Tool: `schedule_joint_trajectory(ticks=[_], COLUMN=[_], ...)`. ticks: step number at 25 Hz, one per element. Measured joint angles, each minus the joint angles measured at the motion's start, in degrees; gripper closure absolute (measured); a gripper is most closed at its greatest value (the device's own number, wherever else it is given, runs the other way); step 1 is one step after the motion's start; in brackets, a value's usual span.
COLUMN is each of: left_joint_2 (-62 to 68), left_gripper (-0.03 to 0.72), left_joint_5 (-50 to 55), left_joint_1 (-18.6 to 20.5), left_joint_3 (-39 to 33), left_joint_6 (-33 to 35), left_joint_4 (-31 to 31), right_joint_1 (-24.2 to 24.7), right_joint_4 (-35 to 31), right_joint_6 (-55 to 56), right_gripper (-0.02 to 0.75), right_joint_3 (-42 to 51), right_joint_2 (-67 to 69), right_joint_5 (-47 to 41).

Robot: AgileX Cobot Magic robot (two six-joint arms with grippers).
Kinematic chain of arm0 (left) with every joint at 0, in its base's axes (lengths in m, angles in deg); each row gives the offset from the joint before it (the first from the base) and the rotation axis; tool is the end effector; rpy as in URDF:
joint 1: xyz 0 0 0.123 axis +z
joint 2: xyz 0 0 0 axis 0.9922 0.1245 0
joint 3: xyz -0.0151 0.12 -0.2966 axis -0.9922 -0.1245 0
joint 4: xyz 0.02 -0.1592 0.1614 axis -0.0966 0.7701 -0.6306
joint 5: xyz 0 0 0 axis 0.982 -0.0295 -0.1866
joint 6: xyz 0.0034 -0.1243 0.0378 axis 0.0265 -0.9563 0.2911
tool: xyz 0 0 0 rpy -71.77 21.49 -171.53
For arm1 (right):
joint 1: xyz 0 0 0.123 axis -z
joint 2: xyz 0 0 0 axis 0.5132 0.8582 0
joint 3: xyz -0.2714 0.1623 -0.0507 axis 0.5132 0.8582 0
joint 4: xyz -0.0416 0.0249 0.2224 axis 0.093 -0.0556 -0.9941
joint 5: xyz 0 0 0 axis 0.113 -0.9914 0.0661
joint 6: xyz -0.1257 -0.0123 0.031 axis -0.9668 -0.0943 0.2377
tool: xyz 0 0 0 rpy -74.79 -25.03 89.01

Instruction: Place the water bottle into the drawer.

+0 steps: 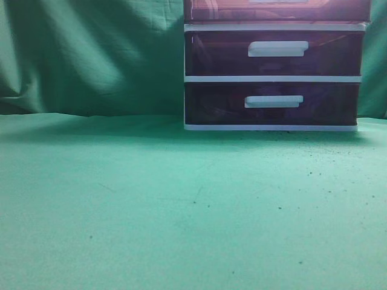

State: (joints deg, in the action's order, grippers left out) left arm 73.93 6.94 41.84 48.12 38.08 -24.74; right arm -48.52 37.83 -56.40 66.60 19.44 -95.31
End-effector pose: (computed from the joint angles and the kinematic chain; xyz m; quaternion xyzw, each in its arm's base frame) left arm 0.0235 -0.0045 0.1970 0.1948 0.7736 -0.2193 0.5616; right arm 0.0284 0.0087 0.2129 -0.0955 0.7814 0.1130 0.6063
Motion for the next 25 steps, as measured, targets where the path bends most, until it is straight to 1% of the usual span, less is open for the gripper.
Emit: schedule_joint_trajectory(ticks=[4,7,10,16,20,25], left_joint_2=[0.00,0.00,0.00,0.00,0.00,0.00], left_gripper=[0.688,0.688,0.688,0.688,0.688,0.688], left_joint_5=[0.00,-0.11,-0.11,-0.11,-0.11,-0.11], left_joint_1=[0.00,0.00,0.00,0.00,0.00,0.00], left_joint_3=[0.00,0.00,0.00,0.00,0.00,0.00], left_joint_6=[0.00,0.00,0.00,0.00,0.00,0.00], left_joint_4=[0.00,0.00,0.00,0.00,0.00,0.00], right_joint_1=[10.30,15.07,15.88,15.88,15.88,15.88], right_joint_4=[0.04,-1.46,-1.58,-1.89,-3.73,-3.85], right_joint_6=[1.78,2.03,2.03,-0.11,-0.22,-0.34], right_gripper=[0.738,0.738,0.738,0.738,0.738,0.738], right_joint_3=[6.38,9.73,10.10,10.12,10.20,10.20], right_joint_2=[-2.86,-3.90,-3.90,-3.90,-3.90,-3.90], right_joint_5=[5.00,7.57,7.43,3.04,2.46,2.43])
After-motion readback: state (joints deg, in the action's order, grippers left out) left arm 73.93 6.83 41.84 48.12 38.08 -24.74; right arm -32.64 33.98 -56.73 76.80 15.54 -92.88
